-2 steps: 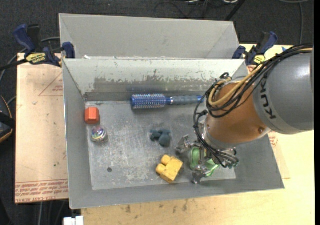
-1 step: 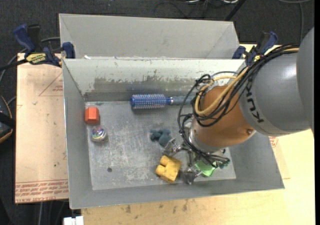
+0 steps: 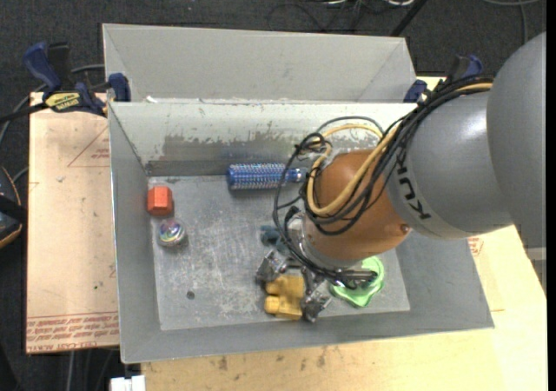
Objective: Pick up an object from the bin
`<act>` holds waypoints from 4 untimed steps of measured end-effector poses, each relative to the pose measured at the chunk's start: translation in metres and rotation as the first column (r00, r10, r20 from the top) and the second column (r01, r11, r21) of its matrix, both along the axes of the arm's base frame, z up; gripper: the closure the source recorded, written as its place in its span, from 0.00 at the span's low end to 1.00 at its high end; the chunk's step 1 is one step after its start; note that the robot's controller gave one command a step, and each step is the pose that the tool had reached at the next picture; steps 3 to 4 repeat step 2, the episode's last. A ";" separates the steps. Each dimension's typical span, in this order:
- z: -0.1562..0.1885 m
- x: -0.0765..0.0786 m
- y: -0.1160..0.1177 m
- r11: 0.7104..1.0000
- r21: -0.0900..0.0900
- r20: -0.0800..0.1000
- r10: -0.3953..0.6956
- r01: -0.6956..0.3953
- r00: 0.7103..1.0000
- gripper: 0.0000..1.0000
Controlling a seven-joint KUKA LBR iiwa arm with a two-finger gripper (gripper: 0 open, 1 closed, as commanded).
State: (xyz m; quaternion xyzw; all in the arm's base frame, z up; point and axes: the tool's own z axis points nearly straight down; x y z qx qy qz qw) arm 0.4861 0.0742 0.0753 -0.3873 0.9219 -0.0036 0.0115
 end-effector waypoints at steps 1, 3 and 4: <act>0.001 0.002 0.002 1.000 0.004 0.007 0.002 -0.002 1.000 1.00; 0.148 0.006 0.011 1.000 0.001 -0.013 0.001 -0.001 1.000 1.00; 0.148 0.006 0.011 1.000 0.001 -0.013 0.001 -0.001 1.000 1.00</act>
Offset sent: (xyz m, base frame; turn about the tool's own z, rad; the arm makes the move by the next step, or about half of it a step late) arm 0.0000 0.0000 0.0000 0.0000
